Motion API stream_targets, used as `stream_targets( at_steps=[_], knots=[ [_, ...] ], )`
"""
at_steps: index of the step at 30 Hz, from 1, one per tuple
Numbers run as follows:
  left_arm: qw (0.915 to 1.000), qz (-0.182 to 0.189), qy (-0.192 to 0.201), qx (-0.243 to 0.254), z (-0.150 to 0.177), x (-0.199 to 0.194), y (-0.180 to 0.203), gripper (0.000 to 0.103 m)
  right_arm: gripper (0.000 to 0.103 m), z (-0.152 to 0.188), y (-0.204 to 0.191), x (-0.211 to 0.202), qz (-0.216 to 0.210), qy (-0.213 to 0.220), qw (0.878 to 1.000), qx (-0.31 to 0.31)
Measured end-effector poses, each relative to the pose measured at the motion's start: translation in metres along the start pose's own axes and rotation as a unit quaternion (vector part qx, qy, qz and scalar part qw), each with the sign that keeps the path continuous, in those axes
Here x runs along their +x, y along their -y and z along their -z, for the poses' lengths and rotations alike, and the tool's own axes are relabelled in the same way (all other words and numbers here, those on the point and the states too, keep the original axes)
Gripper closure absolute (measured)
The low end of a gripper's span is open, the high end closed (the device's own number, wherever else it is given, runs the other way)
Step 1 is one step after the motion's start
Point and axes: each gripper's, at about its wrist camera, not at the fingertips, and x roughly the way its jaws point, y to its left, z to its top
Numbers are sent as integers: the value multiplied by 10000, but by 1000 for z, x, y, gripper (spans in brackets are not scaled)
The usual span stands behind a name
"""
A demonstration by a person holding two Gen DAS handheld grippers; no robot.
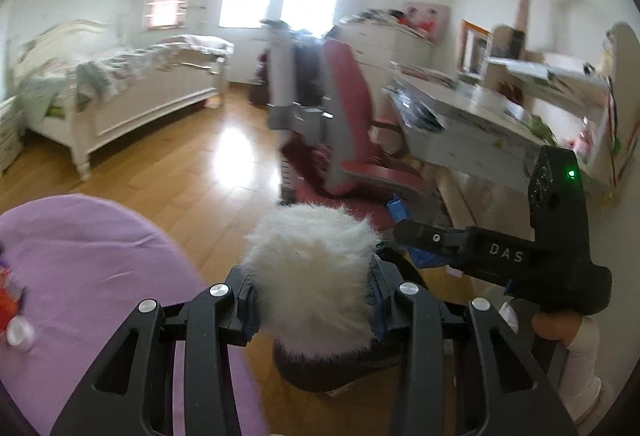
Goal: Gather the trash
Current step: 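Carry pompom and blue packet to the bin and release both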
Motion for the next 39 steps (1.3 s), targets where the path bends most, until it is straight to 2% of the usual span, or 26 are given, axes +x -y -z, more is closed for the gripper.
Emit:
stream_targets(
  at_steps=[3, 8, 19, 21, 23, 24, 25, 26, 27, 33, 36, 39],
  knots=[
    [9990, 293, -324, 45, -3, 30, 11, 62, 57, -5, 30, -5, 146, 57, 9996, 253],
    [9956, 451, -805, 132, -4, 77, 19, 62, 57, -8, 74, -5, 225, 1, 9972, 720],
    [9903, 412, -1321, 152, 4, 132, 27, 62, 57, 0, 109, 10, 357, -214, 9924, 1159],
    [9895, 342, -1396, 129, 5, 140, 27, 58, 56, 2, 113, 12, 378, -235, 9912, 1246],
    [9887, 239, -1475, 105, 4, 146, 27, 43, 55, 3, 117, 16, 414, -263, 9895, 1356],
    [9887, 217, -1480, 74, 3, 147, 26, 39, 45, 3, 118, 18, 473, -304, 9890, 1369],
    [9890, 208, -1467, 38, 2, 146, 24, 28, 38, 4, 118, 20, 646, -361, 9880, 1358],
    [9898, 201, -1410, -3, 0, 142, 22, 22, 25, 4, 117, 19, 738, -332, 9875, 1349],
    [9914, 201, -1290, -42, -3, 136, 20, 22, 19, 5, 118, 16, 828, -249, 9869, 1359],
    [9955, 180, -916, -177, -15, 97, 9, 22, 19, 5, 113, 6, 816, -84, 9861, 1444],
    [9970, 150, -668, -359, -18, 67, -8, 21, 19, 6, 98, 9, 746, -143, 9887, 1295],
    [9970, -47, -485, -606, -16, 33, -38, 22, 19, 10, 67, 19, 613, -303, 9928, 985]
  ],
)
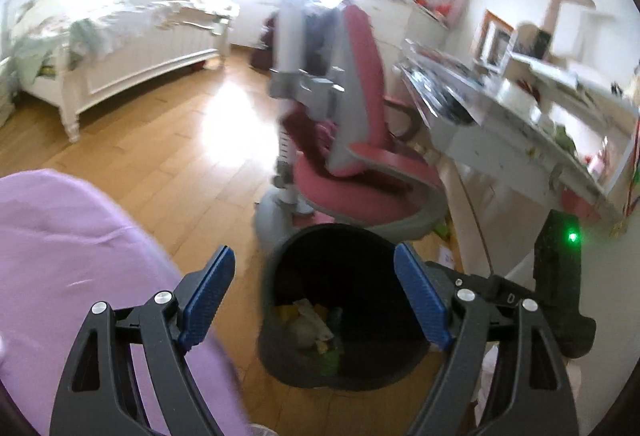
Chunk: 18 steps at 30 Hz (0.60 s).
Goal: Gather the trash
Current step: 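Carry pompom and blue packet to the bin and release both, then grasp the purple tube with left tool while right tool grasps clear cup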
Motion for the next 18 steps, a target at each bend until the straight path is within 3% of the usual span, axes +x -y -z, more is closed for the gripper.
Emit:
stream_targets(
  at_steps=[5, 8, 11, 13, 18],
  knots=[
    [9975, -509, 355, -343, 10, -62, -70, 21, 19, 25, -71, 19, -226, -369, 9957, -814],
    [9933, -902, 436, -579, 19, -99, -126, 22, 19, 47, -127, 38, -463, -710, 9858, -1451],
    [9854, -1490, 427, -700, 31, -132, -182, 22, 19, 66, -186, 58, -624, -972, 9692, -2177],
    [9799, -1853, 189, -715, 39, -149, -223, 23, 19, 78, -229, 74, -828, -1175, 9558, -2564],
    [9678, -2437, -167, -609, 50, -165, -292, 36, 23, 111, -349, 127, -1001, -1445, 9109, -3733]
  ],
)
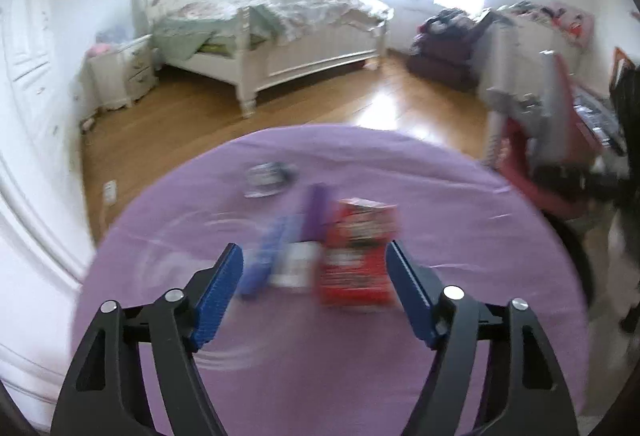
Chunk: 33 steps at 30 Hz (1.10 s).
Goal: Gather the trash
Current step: 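Grasp the purple tube with left tool while right tool grasps clear cup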
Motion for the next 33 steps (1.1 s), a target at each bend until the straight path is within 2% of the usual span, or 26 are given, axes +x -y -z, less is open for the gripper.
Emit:
stream_targets(
  at_steps=[2, 4, 6, 10, 12, 16, 17, 19, 21, 24, 25, 28, 31, 33],
  knots=[
    [9997, -80, -226, 62, 1, 14, -19, 50, 23, -29, -41, 41, -103, -219, 9978, -618],
    [9992, -57, -347, 182, 3, 26, -28, 52, 23, -53, -78, 86, -174, -508, 9919, -1148],
    [9984, 0, -464, 324, 5, 37, -32, 52, 23, -65, -109, 125, 23, -726, 9818, -1757],
    [9970, 146, -597, 475, 8, 48, -42, 53, 23, -72, -151, 202, 472, -1127, 9475, -2954],
    [9967, 204, -597, 505, 12, 48, -43, 53, 30, -73, -160, 231, 619, -1313, 9309, -3352],
    [9959, 293, -670, 533, 15, 57, -47, 53, 42, -65, -169, 261, 703, -1516, 8983, -4063],
    [9959, 288, -654, 558, 13, 58, -46, 53, 44, -64, -167, 262, 654, -1474, 8992, -4067],
    [9957, 272, -665, 581, 11, 59, -45, 54, 52, -69, -161, 270, 409, -1674, 9077, -3827],
    [9956, 155, -653, 653, 9, 60, -41, 61, 55, -76, -152, 272, 256, -1786, 9190, -3505],
    [9964, 8, -605, 596, 7, 61, -45, 79, 56, -84, -136, 269, 183, -1793, 9371, -2989],
    [9967, -53, -603, 534, 7, 61, -48, 87, 56, -86, -134, 268, 187, -1784, 9399, -2904],
    [9981, -159, -586, 141, 8, 56, -63, 89, 56, -89, -114, 258, 323, -1730, 9539, -2431],
    [9983, 188, -510, -193, 18, 41, -69, 90, 56, -90, -80, 231, 233, -1585, 9724, -1696],
    [9981, 303, -402, -368, 26, 27, -67, 90, 56, -91, -56, 208, 27, -1446, 9833, -1105]
  ],
)
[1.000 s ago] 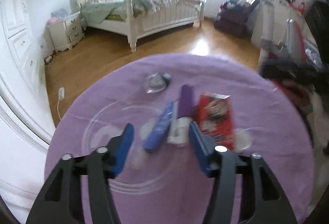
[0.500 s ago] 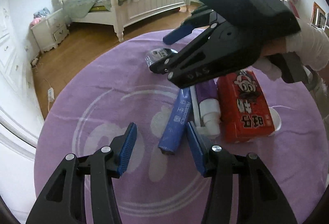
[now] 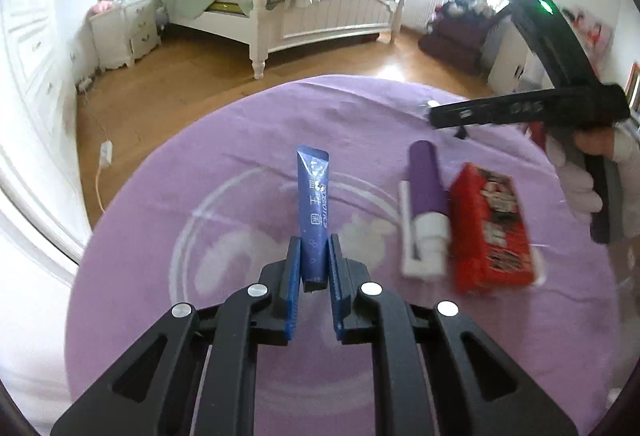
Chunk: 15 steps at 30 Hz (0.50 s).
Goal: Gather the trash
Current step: 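Grasp the purple tube with left tool while right tool grasps clear cup, then carry purple tube and clear cup to the bin and release both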
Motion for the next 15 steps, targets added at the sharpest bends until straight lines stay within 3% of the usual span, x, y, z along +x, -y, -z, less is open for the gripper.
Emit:
stream_targets(
  at_steps=[3, 7, 15],
  knots=[
    [9992, 184, 283, -206, 12, -24, 4, 90, 56, 27, 30, -43, -431, 334, 9959, 715],
    [9967, 381, 627, -338, 24, -58, 26, 90, 56, 76, 43, -96, -860, 792, 9868, 1119],
    [9859, 1288, 1061, -143, 43, -110, 126, 90, 56, 190, 36, -204, -1319, 1695, 9612, 1732]
  ],
)
